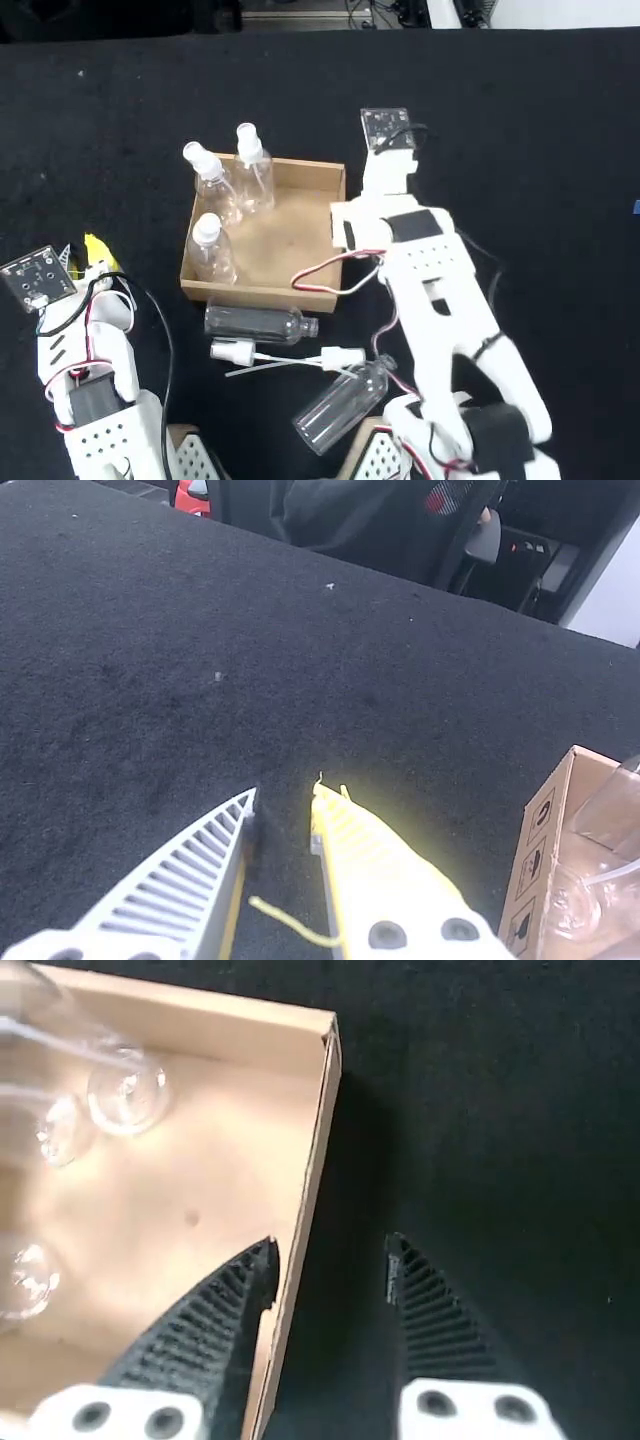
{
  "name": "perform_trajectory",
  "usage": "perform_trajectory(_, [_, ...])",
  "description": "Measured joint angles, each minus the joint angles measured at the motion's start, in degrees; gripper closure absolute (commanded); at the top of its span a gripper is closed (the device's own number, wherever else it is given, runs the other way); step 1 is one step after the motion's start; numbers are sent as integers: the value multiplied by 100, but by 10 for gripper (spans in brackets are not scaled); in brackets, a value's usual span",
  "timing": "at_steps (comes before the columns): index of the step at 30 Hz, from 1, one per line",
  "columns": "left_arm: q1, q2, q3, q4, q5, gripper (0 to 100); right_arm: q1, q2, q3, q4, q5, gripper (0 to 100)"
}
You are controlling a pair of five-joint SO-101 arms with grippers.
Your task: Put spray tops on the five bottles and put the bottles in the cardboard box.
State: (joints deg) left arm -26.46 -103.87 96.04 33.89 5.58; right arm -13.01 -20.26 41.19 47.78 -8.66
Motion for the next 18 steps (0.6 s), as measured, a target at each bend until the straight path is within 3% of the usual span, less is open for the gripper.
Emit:
perform_trajectory(15, [0,0,0,0,0,920,0,1468,0,-1723,0,858])
perform_trajectory(18, [0,0,0,0,0,920,0,1811,0,-2154,0,909])
